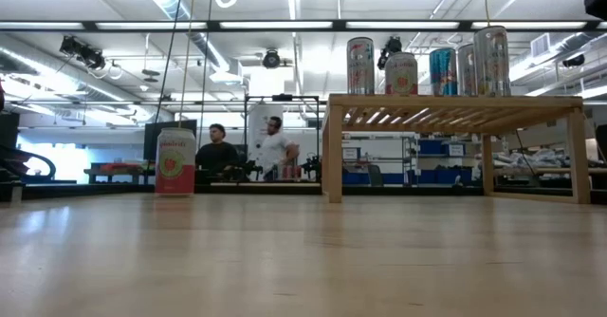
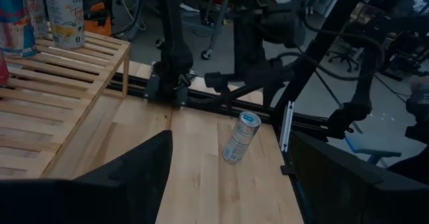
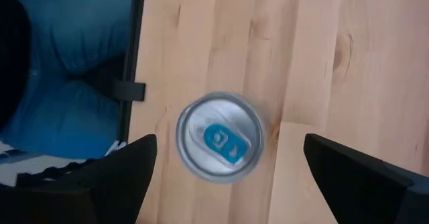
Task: Place canned beverage on shelf
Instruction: Put the blue soda can on the shelf aligned with the other blue soda can
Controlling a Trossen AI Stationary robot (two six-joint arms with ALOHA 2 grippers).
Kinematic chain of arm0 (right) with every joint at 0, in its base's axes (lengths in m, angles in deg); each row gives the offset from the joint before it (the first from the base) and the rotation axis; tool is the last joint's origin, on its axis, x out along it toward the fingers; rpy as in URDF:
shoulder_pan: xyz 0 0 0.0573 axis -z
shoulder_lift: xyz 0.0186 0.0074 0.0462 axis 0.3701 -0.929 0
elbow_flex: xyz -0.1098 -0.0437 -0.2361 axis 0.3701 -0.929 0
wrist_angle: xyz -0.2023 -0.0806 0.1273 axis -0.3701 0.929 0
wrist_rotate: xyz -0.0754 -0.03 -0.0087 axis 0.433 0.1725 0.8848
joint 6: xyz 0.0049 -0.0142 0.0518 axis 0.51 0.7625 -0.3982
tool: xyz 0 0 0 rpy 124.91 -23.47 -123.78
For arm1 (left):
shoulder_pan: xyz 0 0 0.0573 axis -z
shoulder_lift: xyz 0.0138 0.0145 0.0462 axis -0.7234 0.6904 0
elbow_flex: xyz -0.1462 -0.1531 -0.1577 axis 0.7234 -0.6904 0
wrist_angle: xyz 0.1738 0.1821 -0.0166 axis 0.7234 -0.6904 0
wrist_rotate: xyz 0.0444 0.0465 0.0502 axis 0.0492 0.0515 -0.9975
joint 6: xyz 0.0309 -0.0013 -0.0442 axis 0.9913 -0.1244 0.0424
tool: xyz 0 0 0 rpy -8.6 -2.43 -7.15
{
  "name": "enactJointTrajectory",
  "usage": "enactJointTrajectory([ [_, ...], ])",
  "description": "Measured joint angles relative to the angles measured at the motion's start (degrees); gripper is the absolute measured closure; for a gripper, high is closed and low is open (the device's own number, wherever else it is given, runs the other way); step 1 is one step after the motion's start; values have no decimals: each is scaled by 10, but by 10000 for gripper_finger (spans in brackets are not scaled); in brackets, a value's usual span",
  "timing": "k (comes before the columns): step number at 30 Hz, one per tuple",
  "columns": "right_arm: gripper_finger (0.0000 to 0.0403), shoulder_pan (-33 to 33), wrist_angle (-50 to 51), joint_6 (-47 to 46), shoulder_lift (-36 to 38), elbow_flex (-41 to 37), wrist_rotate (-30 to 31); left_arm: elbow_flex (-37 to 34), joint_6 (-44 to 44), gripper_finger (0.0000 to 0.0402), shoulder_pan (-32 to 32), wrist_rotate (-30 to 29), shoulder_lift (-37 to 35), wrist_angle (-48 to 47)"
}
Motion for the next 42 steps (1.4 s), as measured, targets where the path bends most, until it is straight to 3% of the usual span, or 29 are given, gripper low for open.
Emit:
enactJointTrajectory([
  [25, 31, -28, -30, -17, -114, 0, 26, 0, 0, 102, 0, 0, 0, -4],
  [32, 69, -28, -29, -18, -130, 0, 28, 0, 0, 102, 0, 0, 0, -4],
  [42, 154, -27, -22, -65, -127, 1, 19, 0, 0, 102, 0, 0, 0, -12],
])
